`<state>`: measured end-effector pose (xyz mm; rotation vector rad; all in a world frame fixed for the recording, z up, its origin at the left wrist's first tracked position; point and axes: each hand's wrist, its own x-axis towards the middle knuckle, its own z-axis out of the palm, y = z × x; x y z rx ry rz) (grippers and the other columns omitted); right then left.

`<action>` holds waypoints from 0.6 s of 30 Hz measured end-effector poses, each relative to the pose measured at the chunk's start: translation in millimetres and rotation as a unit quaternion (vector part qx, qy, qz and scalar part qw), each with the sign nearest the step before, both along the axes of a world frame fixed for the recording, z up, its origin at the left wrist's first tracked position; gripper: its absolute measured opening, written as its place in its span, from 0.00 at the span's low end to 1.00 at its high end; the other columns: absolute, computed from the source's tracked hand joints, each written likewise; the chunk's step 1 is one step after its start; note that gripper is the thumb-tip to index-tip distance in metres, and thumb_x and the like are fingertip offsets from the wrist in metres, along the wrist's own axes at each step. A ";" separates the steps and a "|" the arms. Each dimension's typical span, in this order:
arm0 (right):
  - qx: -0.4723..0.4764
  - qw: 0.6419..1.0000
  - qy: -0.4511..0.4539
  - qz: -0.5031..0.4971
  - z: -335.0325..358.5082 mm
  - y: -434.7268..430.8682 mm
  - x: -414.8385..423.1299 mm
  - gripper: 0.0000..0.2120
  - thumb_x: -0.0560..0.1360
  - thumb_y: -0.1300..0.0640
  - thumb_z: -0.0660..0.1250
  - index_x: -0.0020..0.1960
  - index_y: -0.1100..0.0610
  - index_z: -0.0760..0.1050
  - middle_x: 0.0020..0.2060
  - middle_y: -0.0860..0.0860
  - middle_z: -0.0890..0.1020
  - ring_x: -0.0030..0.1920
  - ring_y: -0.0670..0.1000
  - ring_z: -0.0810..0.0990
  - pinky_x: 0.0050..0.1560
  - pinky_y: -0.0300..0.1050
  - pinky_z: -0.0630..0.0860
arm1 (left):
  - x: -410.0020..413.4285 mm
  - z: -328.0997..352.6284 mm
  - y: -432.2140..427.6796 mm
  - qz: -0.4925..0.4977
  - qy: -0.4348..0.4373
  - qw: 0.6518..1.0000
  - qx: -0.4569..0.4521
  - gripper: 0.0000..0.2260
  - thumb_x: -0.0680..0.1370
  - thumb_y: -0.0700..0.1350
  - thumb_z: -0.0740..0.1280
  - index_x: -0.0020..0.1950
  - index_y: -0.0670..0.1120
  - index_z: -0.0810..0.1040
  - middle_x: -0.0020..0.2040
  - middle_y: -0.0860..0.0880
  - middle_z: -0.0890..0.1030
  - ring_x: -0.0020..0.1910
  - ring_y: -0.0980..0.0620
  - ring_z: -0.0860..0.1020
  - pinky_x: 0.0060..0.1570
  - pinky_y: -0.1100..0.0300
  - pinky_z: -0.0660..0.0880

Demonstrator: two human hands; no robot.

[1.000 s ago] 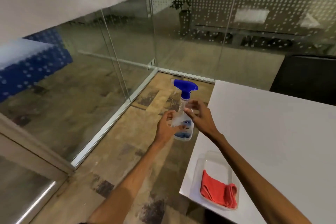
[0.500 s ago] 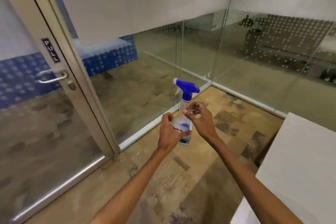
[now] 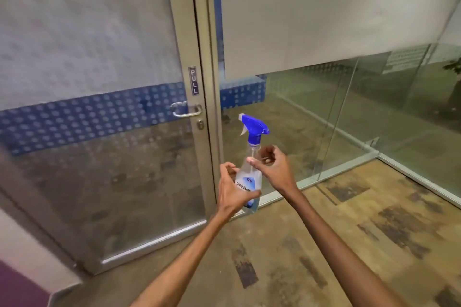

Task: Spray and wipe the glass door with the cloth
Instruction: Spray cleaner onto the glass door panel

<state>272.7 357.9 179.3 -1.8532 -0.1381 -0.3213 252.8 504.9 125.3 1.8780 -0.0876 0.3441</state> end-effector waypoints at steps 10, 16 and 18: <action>0.085 0.970 -0.011 0.229 74.3 140.9 69.1 0.21 0.73 0.58 0.76 0.64 0.59 0.75 0.57 0.52 0.84 0.55 0.45 0.82 0.58 0.35 0.76 | 23.2 30.6 147.7 -0.001 0.047 0.996 -0.070 0.46 0.52 0.46 0.83 0.63 0.55 0.60 0.57 0.45 0.79 0.57 0.47 0.80 0.57 0.48 0.79; 0.099 0.946 -0.020 0.307 98.5 226.4 99.3 0.16 0.74 0.60 0.74 0.61 0.60 0.79 0.54 0.53 0.85 0.53 0.45 0.83 0.56 0.36 0.76 | 30.0 49.1 233.6 0.014 0.049 0.995 -0.083 0.45 0.56 0.41 0.84 0.65 0.55 0.62 0.58 0.44 0.79 0.58 0.44 0.79 0.60 0.44 0.78; 0.099 0.939 -0.021 0.328 105.5 259.0 111.1 0.16 0.74 0.60 0.75 0.60 0.61 0.79 0.52 0.52 0.84 0.52 0.46 0.82 0.56 0.37 0.77 | 39.6 53.5 263.0 0.034 0.045 0.994 -0.095 0.43 0.56 0.41 0.83 0.63 0.55 0.63 0.59 0.43 0.78 0.56 0.47 0.80 0.60 0.45 0.78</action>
